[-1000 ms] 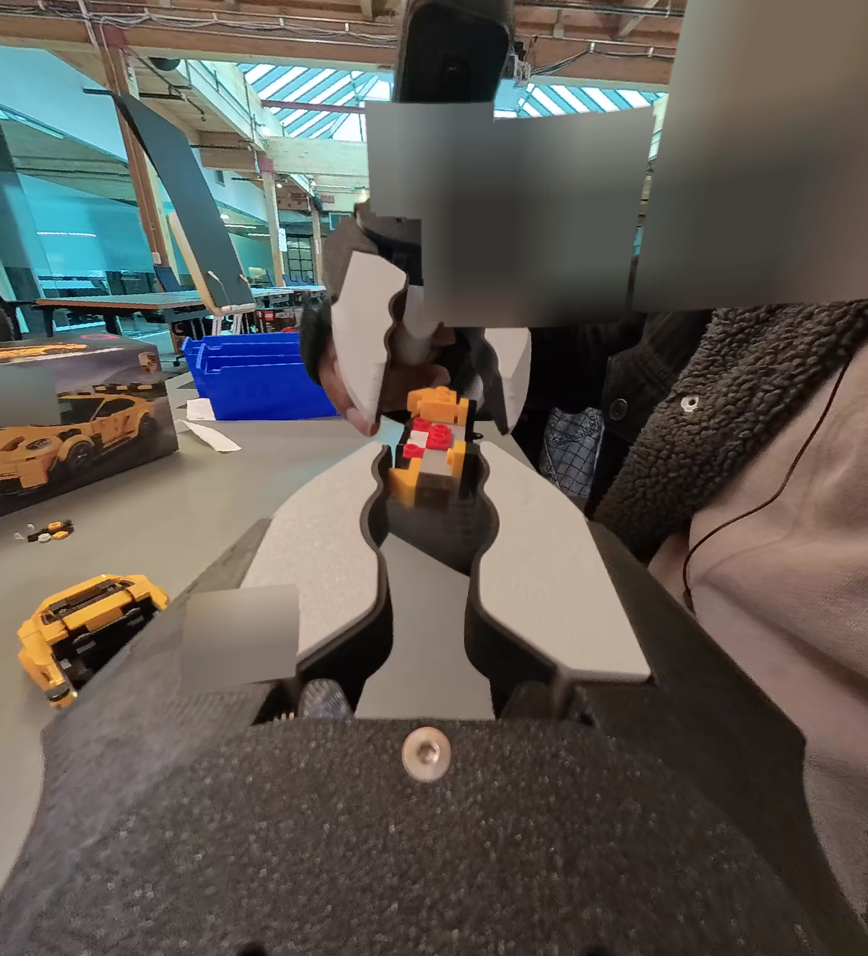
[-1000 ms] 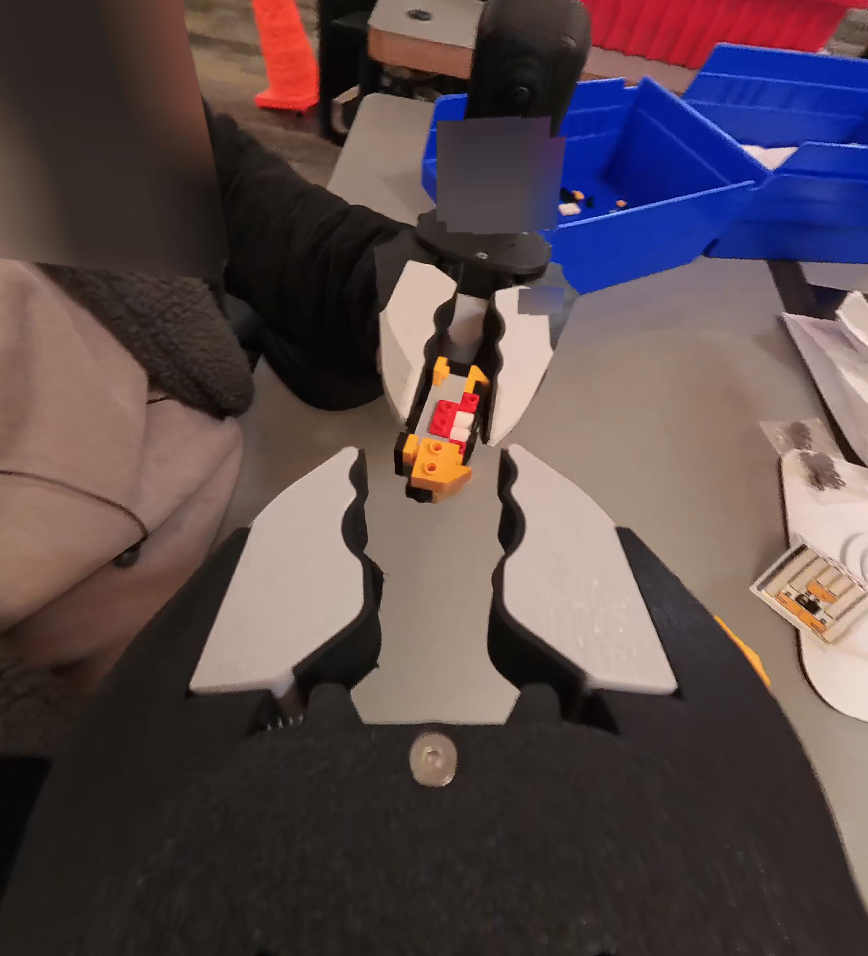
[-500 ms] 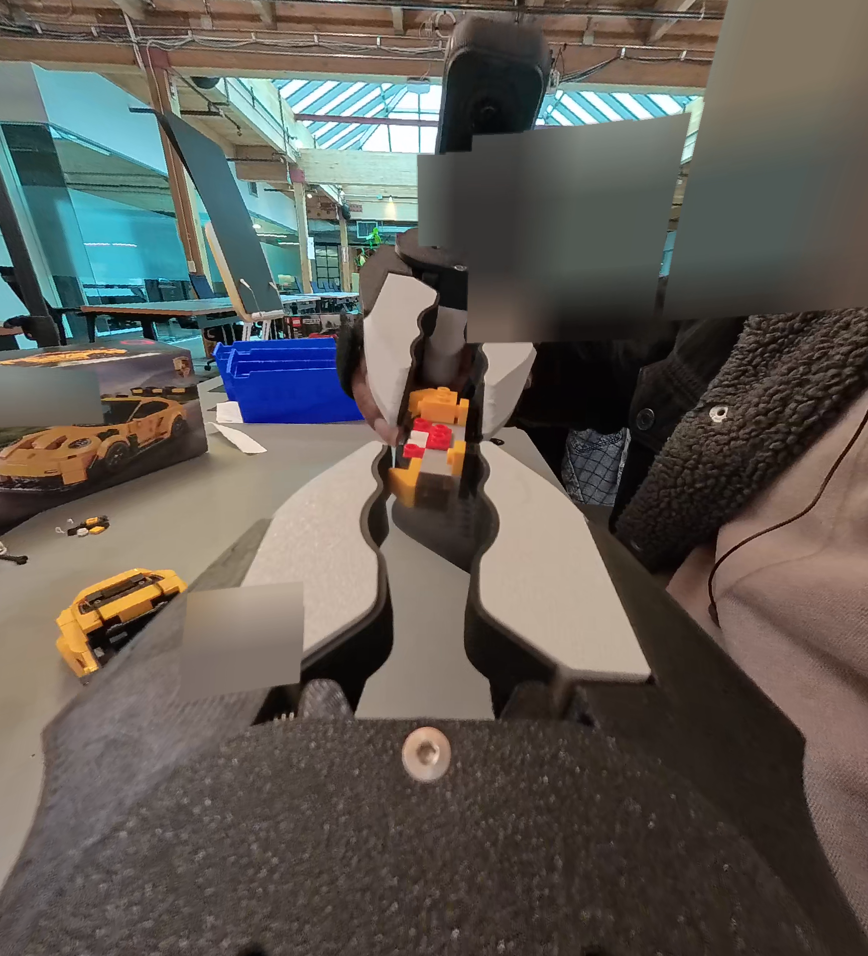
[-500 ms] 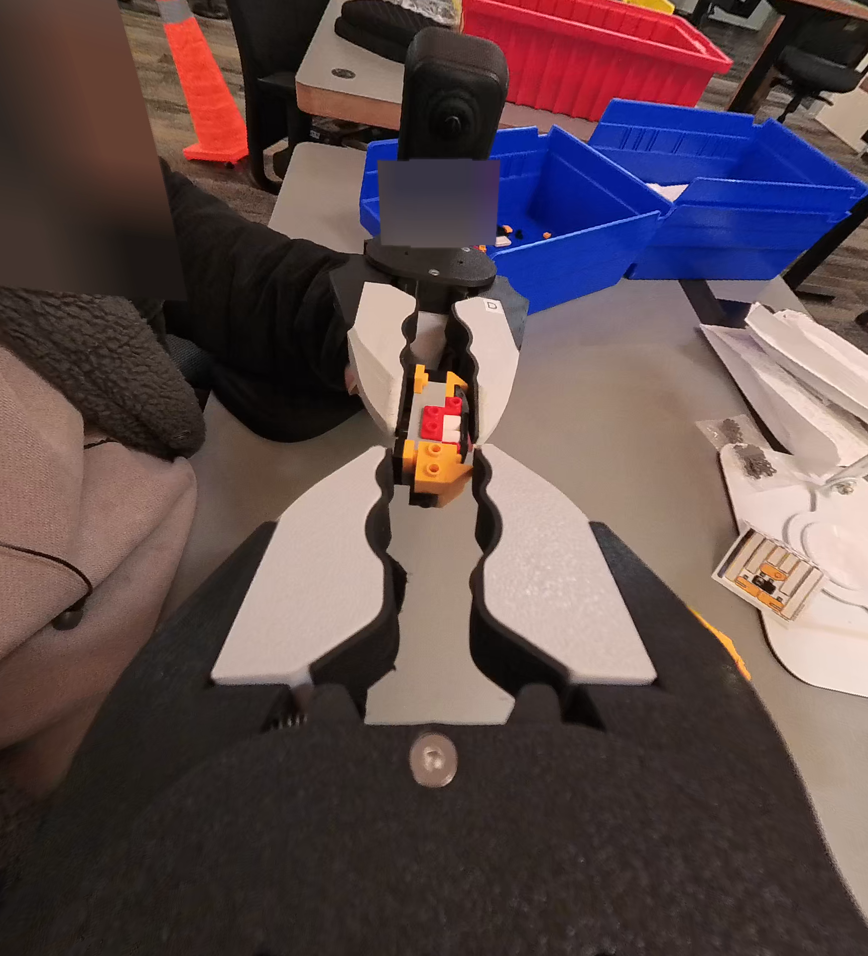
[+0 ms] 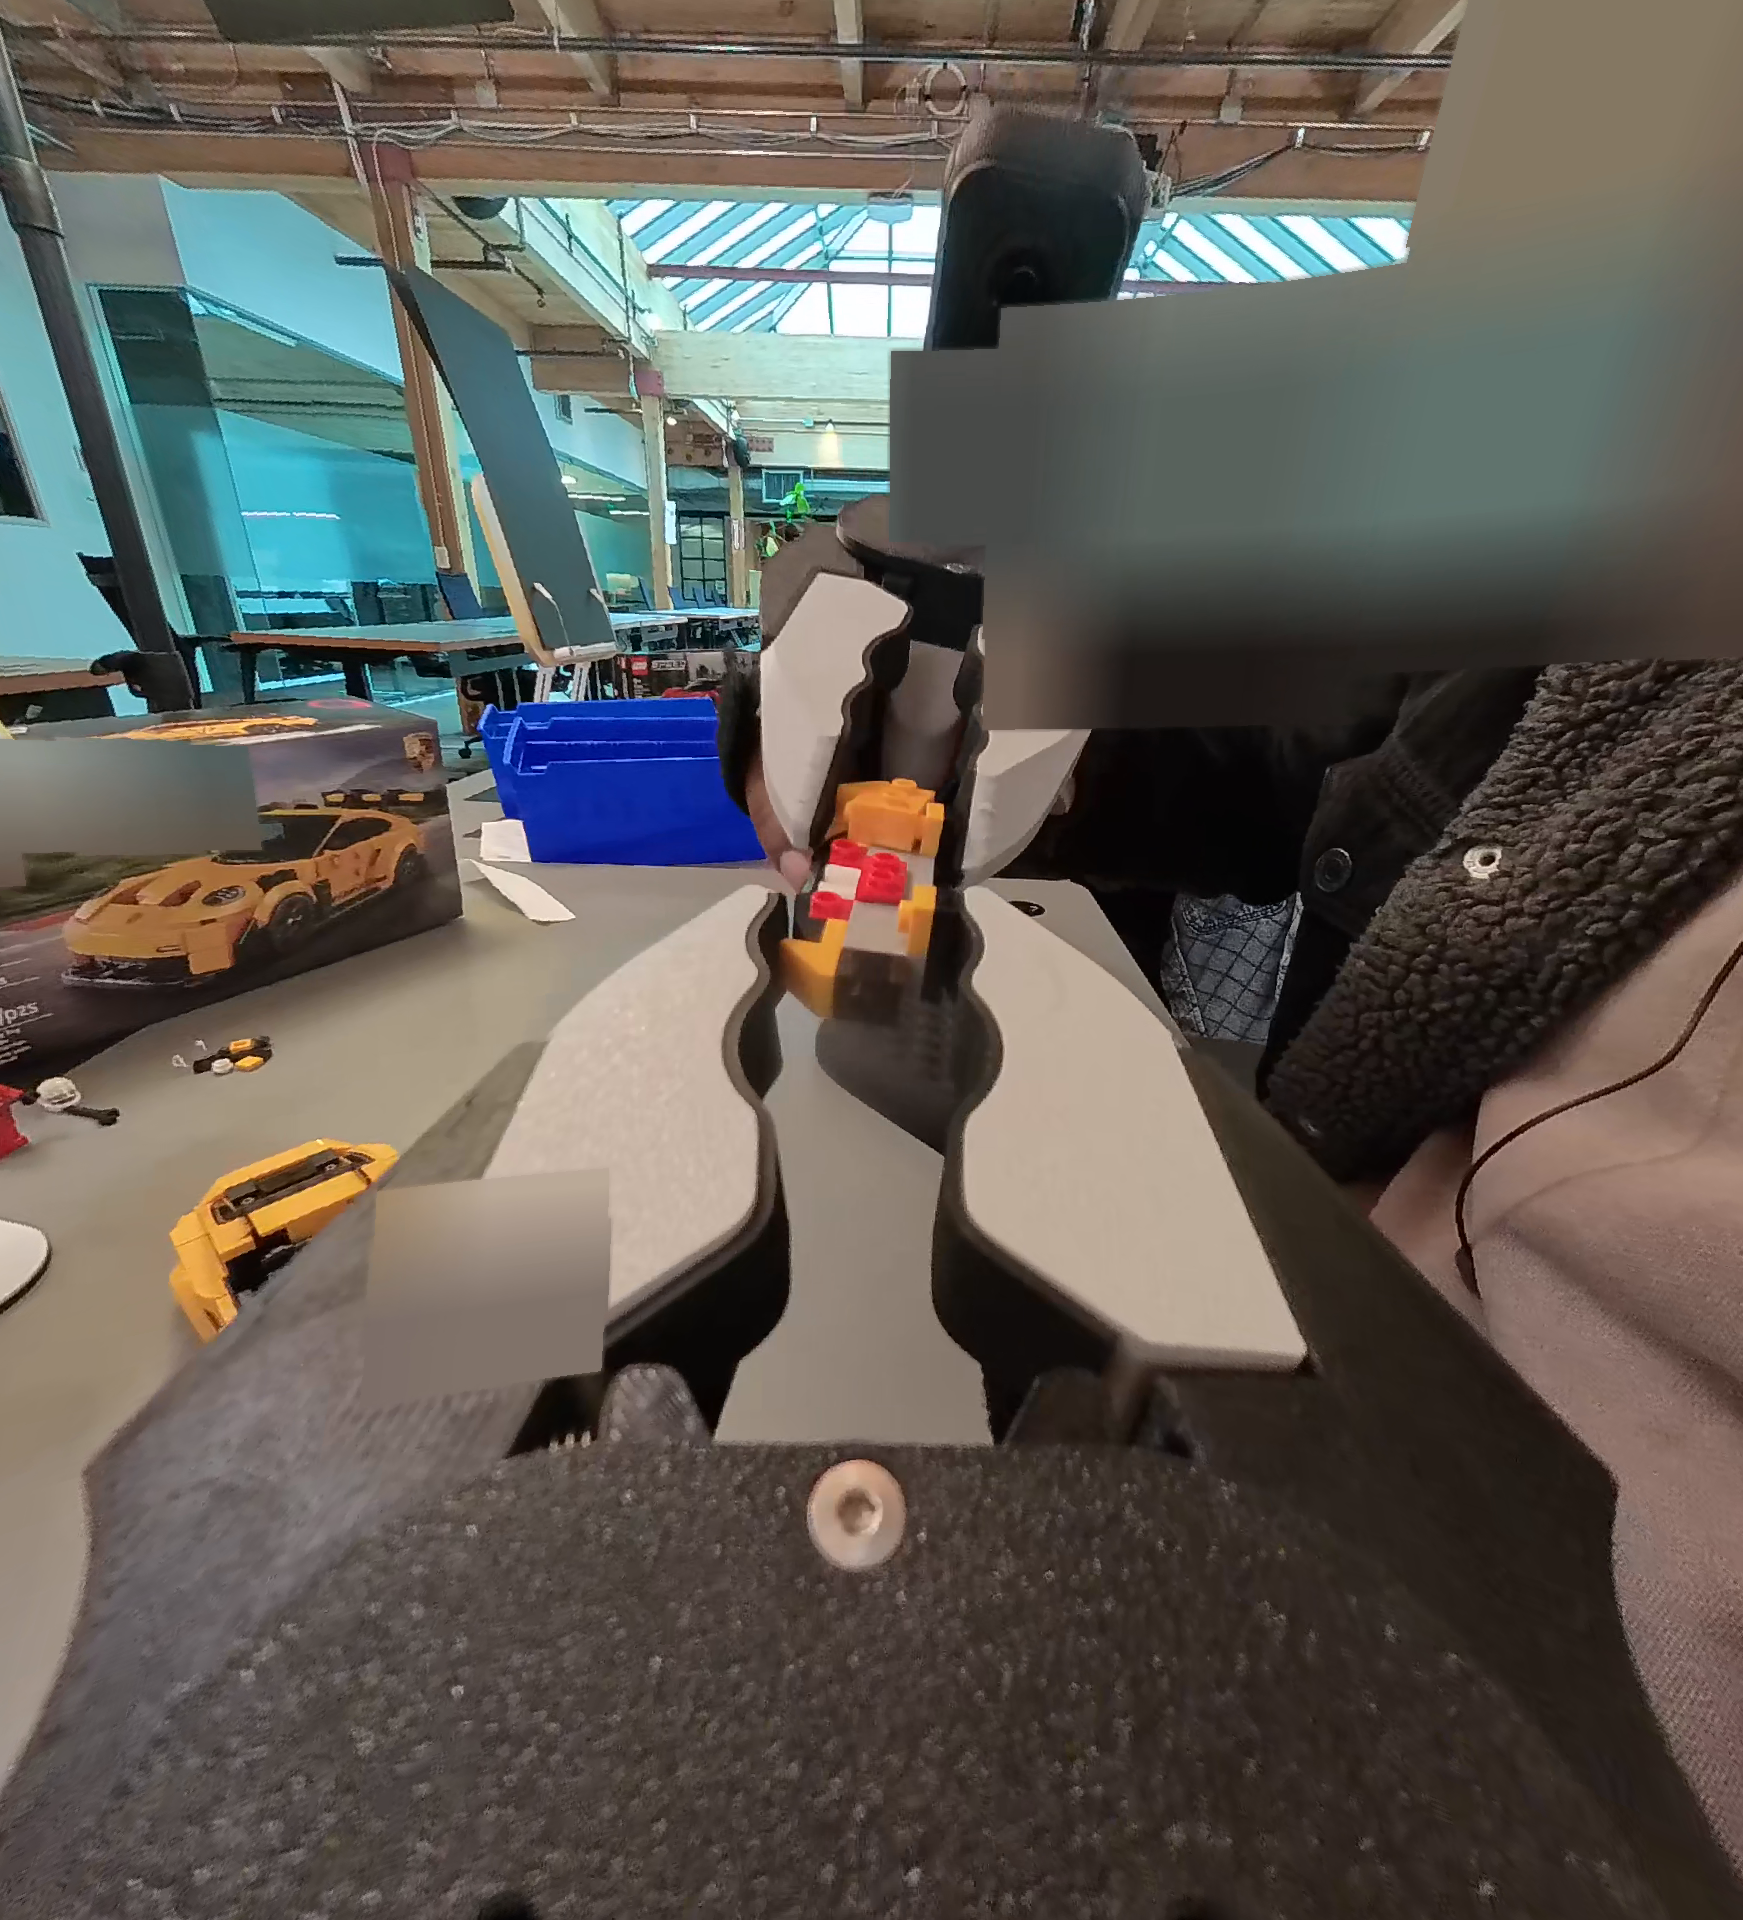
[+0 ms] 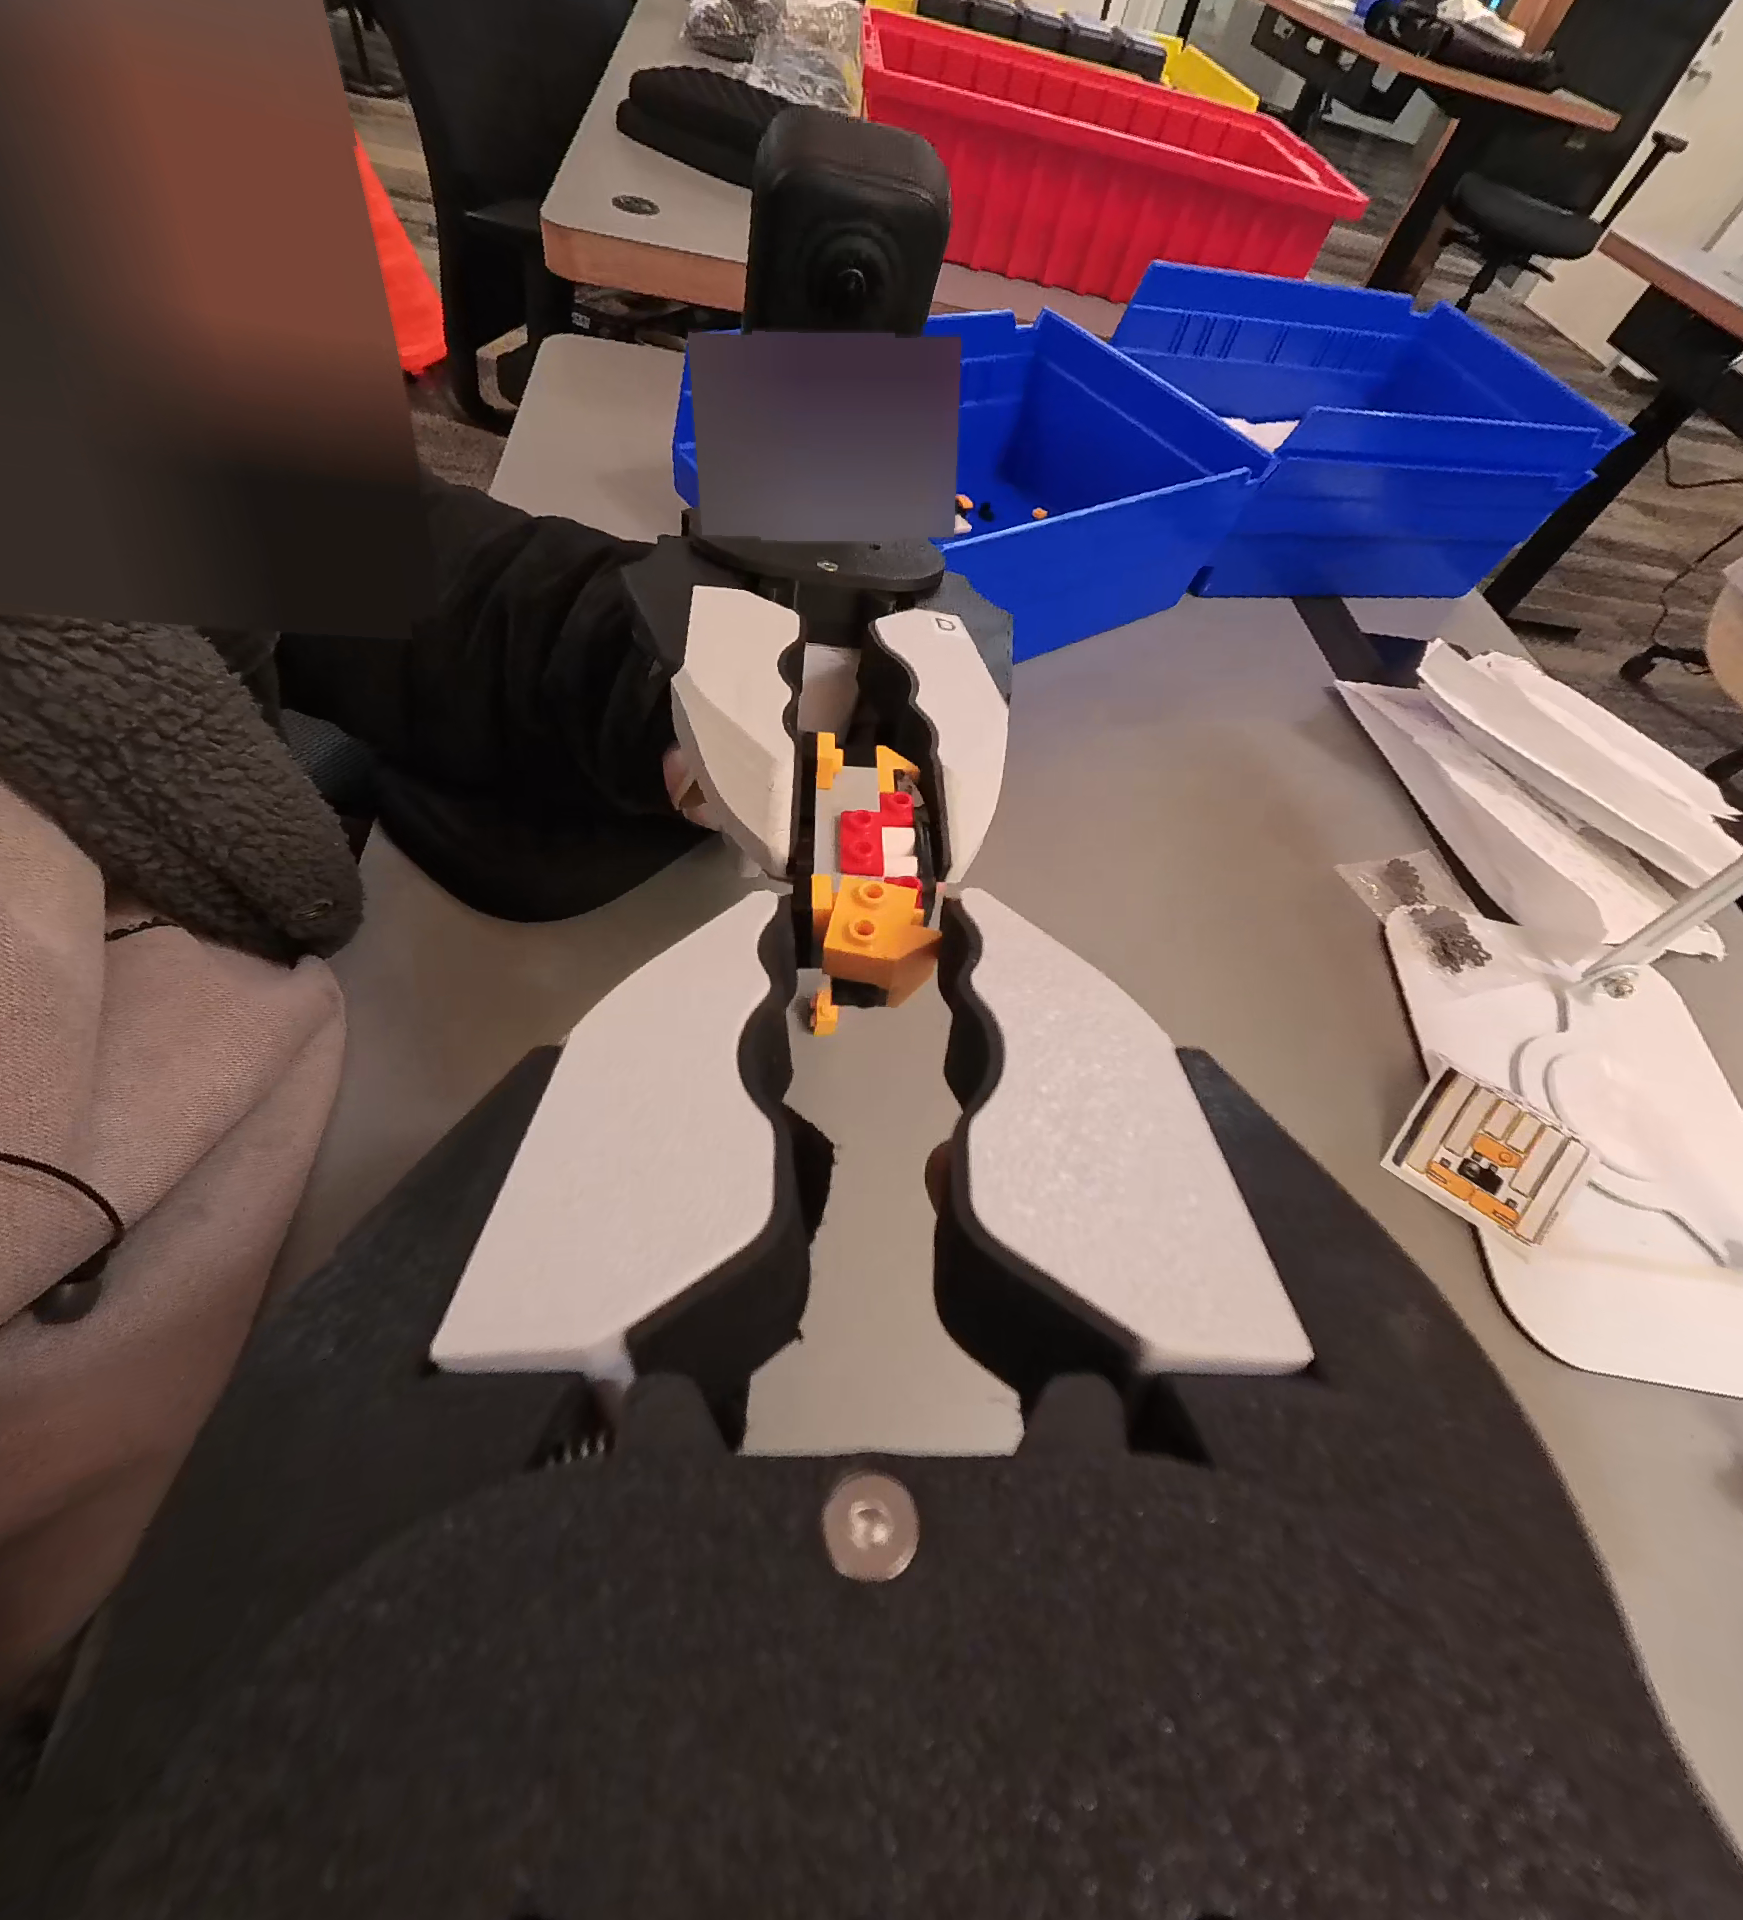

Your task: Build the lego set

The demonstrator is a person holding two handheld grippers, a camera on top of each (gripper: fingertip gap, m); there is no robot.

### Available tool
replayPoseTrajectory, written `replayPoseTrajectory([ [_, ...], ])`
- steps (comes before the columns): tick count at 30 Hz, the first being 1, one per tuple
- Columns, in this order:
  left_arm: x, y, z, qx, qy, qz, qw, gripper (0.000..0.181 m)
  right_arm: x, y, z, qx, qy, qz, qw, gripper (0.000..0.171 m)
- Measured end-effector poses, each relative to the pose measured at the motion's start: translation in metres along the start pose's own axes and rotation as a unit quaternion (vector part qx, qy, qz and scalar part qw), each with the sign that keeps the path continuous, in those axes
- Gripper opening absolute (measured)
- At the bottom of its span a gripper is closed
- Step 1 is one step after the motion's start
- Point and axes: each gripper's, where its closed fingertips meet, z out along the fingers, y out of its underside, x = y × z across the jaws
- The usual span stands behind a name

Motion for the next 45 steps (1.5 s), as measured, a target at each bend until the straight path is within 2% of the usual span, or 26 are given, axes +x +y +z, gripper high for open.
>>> replayPoseTrajectory([
  [6, 0.004, 0.004, 0.003, -0.01, 0.01, 0.001, 1.0, 0.029, -0.005, 0.003, -0.002, 0.005, -0.016, -0.017, 1.0, 0.027],
  [13, 0.009, 0.001, 0.004, -0.002, 0.026, -0.02, 0.999, 0.029, -0.014, 0.001, -0.002, 0.012, -0.03, -0.084, 0.996, 0.027],
  [26, 0.006, -0.009, 0.0, 0.021, 0.008, 0.012, 1.0, 0.029, -0.007, -0.01, -0.002, 0.042, -0.021, -0.039, 0.998, 0.027],
  [34, 0.005, -0.02, -0.002, 0.048, -0.011, 0.033, 0.998, 0.029, -0.004, -0.019, -0.006, 0.09, -0.006, -0.015, 0.996, 0.027],
  [45, 0.004, -0.021, -0.002, 0.049, -0.016, 0.03, 0.998, 0.029, -0.003, -0.017, -0.007, 0.076, -0.001, -0.01, 0.997, 0.027],
])
